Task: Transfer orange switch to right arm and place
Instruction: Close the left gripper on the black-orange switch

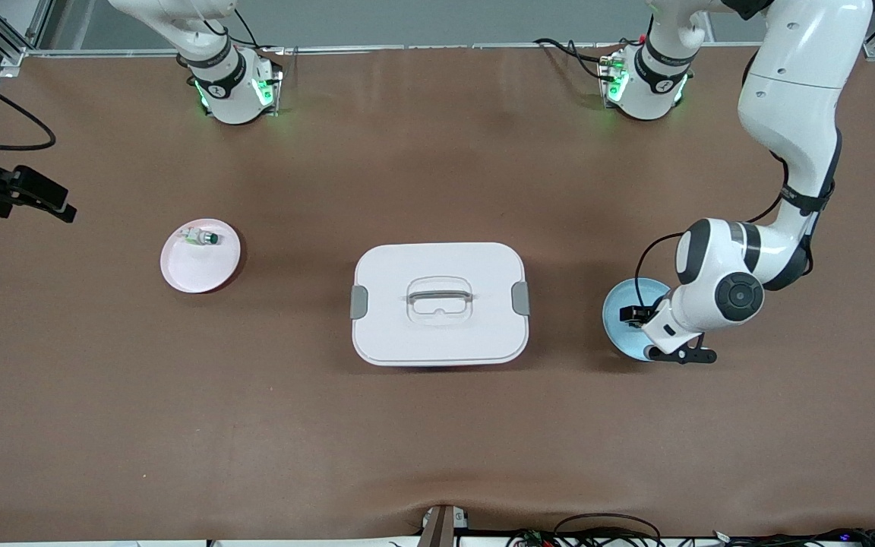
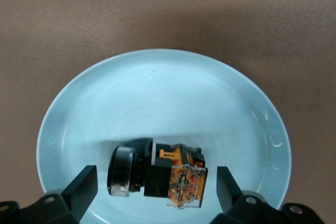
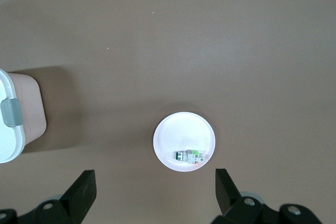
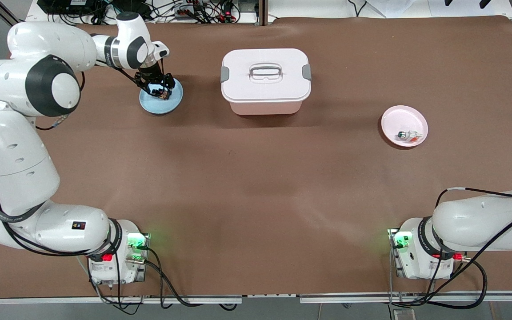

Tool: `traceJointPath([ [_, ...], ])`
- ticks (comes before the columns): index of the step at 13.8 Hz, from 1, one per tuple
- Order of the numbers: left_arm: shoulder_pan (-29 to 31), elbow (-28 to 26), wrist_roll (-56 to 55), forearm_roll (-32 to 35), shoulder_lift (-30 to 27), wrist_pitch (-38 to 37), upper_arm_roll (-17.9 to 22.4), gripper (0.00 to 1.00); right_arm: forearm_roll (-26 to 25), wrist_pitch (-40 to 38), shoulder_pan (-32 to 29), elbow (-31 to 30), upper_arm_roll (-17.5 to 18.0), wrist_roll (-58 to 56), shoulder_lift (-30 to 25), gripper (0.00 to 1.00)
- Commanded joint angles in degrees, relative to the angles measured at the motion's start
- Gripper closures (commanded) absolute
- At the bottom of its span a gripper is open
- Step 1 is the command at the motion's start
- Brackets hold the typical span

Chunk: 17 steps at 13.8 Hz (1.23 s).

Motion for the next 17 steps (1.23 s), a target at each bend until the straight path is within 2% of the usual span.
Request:
traceJointPath([
  [1,0.3,-0.1,-0.7,1.0,0.4,2.0,-0.2,0.00,0.7,-0.2,-0.8,-0.6,0.5,0.3,-0.6,0.00],
  [6,0.2,-0.2,-0.7,1.0,0.7,2.2,-0.1,0.01,0.7,-0.2,-0.8,-0.6,0.5,0.3,-0.6,0.00],
  [7,0.3,-0.2,-0.7,1.0,0.6,2.2,-0.2,0.16,0.7,-0.2,-0.8,-0.6,0.5,0.3,-0.6,0.00],
  [9,0.3,-0.2,-0.8,0.9,0.6,2.2,-0.2,0.40,0.7,-0.2,-0.7,-0.4,0.5,0.3,-0.6,0.00],
  [11,0.3,-0.2,-0.9,0.9,0.6,2.2,-0.2,0.60,0.7,-0.1,-0.7,-0.4,0.5,0.3,-0.6,0.00],
  [13,0.2,-0.2,-0.9,0.8,0.6,2.1,-0.1,0.76,0.7,0.2,-0.8,-0.4,0.5,0.3,-0.6,0.00],
  [15,0.2,-0.3,-1.1,0.7,0.1,1.5,-0.1,0.82,0.9,0.6,-0.7,-0.3,0.5,0.3,-0.6,0.00],
  [17,0.2,-0.1,-1.4,0.7,-1.0,0.0,-0.2,0.82,1.6,0.8,-0.5,-0.2,0.6,0.3,-0.6,0.00],
])
